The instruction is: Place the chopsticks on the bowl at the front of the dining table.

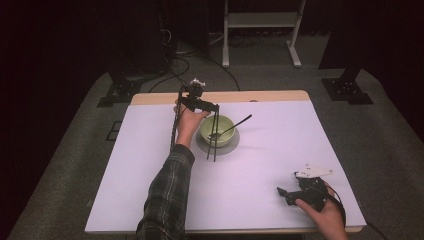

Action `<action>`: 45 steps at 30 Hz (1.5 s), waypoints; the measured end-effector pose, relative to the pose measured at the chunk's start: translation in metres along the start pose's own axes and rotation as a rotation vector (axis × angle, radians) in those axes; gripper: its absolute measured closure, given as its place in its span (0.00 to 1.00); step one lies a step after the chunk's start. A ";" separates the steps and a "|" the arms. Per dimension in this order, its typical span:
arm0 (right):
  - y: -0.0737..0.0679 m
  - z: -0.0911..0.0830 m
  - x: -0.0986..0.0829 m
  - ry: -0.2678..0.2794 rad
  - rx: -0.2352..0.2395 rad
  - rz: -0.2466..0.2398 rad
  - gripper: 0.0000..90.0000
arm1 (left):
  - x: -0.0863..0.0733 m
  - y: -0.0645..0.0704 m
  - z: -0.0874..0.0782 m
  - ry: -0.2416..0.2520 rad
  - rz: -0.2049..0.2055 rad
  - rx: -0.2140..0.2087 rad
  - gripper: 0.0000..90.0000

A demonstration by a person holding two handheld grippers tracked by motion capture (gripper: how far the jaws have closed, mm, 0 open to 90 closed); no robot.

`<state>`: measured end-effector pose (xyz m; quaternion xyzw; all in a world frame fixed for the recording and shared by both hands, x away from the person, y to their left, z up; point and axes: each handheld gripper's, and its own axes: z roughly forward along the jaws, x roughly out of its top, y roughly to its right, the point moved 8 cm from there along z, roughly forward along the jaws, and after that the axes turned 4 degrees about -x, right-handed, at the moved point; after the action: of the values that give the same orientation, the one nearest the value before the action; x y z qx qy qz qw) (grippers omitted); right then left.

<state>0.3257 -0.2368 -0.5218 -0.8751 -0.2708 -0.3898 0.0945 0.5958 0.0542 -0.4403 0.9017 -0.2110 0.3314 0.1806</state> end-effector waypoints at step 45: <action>0.000 0.000 0.000 0.000 -0.001 -0.003 0.13 | -0.048 0.023 -0.013 -0.043 0.025 0.016 0.00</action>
<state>0.3257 -0.2369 -0.5219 -0.8748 -0.2718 -0.3899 0.0935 0.5441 0.0536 -0.4593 0.9073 -0.2234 0.3160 0.1646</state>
